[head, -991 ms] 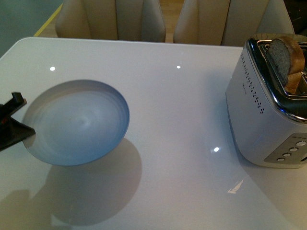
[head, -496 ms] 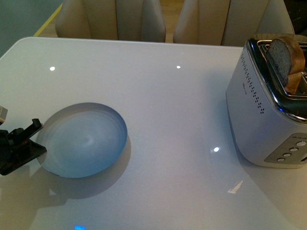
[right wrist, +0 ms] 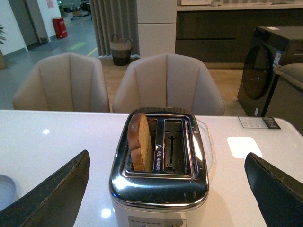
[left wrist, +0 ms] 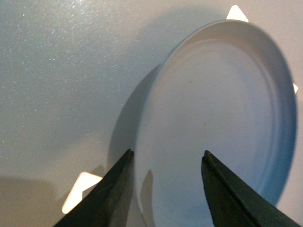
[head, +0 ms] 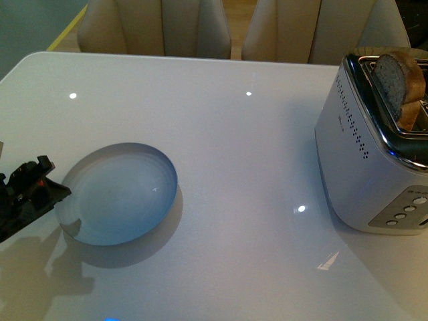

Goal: Left arm holds plate, right arm toasts bread

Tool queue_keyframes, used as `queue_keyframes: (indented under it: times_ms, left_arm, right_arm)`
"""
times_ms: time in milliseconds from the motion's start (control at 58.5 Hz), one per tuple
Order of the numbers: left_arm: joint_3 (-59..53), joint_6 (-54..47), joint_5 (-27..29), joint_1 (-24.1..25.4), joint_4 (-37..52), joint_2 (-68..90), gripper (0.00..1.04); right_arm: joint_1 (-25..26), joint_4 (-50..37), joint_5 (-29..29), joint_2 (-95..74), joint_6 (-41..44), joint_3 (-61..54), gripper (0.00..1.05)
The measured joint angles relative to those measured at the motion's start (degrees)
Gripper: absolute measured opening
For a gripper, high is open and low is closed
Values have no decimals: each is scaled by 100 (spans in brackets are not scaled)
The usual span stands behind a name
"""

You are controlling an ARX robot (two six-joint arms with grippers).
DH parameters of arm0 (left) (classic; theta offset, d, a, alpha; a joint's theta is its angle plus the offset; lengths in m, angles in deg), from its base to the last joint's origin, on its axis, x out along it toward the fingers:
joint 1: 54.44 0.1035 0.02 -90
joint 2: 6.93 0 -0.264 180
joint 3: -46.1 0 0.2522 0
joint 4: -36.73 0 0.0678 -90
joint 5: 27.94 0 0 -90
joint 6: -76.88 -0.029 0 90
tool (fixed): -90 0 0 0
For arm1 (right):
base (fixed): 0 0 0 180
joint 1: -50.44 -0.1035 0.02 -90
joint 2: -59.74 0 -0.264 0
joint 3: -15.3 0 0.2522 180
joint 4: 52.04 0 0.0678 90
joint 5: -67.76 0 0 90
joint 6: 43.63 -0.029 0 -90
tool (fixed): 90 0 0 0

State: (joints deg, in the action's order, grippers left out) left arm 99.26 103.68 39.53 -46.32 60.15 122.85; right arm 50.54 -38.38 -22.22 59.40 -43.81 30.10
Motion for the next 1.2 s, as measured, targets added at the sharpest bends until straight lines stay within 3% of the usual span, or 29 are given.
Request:
queue_keyframes:
  times_ms: [256, 581, 650, 769, 1094, 1197]
  left_arm:
    - [-1051, -92, 66, 92, -603, -2798, 99]
    - [-1259, -122, 708, -688, -1985, -6059, 97]
    - [-1744, -745, 1775, -1021, -629, -6284, 87]
    - [-2533, -2013, 2260, -863, 1080, -6649, 64]
    - [-3289, -2570, 2249, -822, 708, -7851, 3]
    - [-3491, -2594, 2253, -822, 356, -8402, 3]
  right_arm:
    - [0, 0, 0, 0, 0, 0, 96]
    - [0, 0, 0, 0, 0, 0, 96]
    - [0, 0, 0, 0, 0, 0, 96]
    - [0, 0, -4, 2, 0, 0, 96]
    - [0, 0, 0, 2, 0, 0, 96]
    - [0, 0, 2, 2, 0, 0, 96]
